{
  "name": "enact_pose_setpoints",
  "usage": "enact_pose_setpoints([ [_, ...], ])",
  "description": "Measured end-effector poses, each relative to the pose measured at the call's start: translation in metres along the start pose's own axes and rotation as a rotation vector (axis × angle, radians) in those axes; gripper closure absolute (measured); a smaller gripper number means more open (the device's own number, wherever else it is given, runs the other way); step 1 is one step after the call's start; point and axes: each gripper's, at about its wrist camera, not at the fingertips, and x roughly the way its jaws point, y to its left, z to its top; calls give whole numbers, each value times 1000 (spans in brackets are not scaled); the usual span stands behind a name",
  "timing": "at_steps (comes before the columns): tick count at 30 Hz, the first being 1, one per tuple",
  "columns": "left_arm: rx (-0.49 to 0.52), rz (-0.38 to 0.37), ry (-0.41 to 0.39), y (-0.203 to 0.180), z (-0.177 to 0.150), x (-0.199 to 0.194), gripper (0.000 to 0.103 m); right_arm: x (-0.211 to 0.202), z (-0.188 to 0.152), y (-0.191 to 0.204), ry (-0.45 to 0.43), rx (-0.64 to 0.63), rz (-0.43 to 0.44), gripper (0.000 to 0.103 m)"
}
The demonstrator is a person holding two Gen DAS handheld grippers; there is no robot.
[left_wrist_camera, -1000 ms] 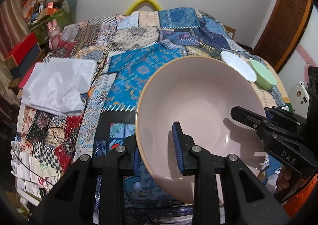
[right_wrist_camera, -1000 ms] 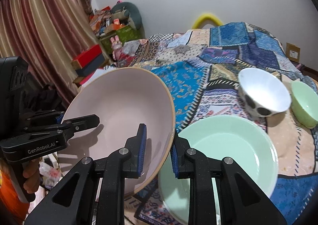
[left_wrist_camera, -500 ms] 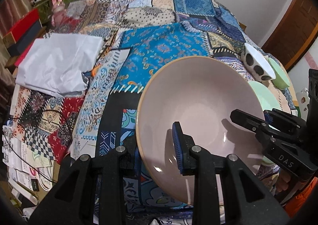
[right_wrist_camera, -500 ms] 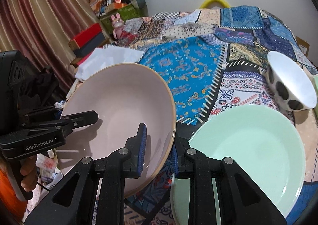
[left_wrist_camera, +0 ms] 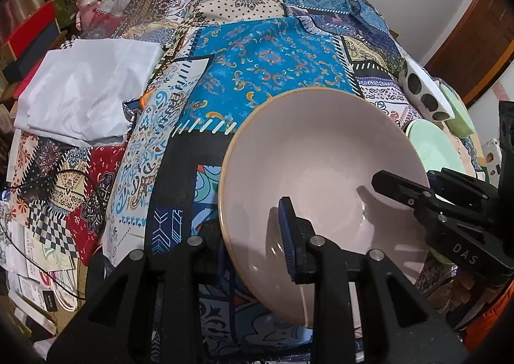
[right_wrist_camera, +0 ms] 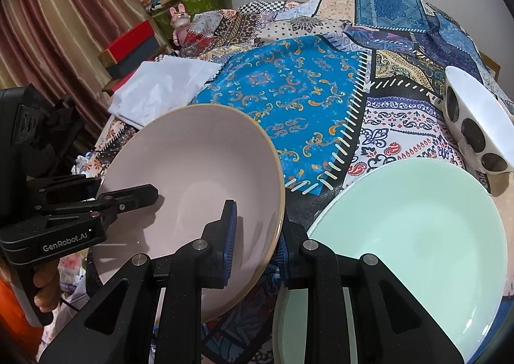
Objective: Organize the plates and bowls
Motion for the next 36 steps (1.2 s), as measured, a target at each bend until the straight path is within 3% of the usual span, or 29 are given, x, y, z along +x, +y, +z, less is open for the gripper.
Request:
enact_pose_setpoints([
  [5,-4,-6,1,2,-1,0,75,-1,0,1,0,-12,-13,80],
  [17,3,46,-163,-6,11,-62,75,-48,3,-12,-128,2,-34,80],
  [25,40,43,-237,-41,8,-99,73,-90,-1,-22,-214,4,-46,80],
  [31,92,40,-295,-82,8,-122,60,-122,-9,-34,-281,6,-58,76],
  [36,137,25,-331,-119,14,-130,42,-146,-16,-54,-326,22,-84,75],
])
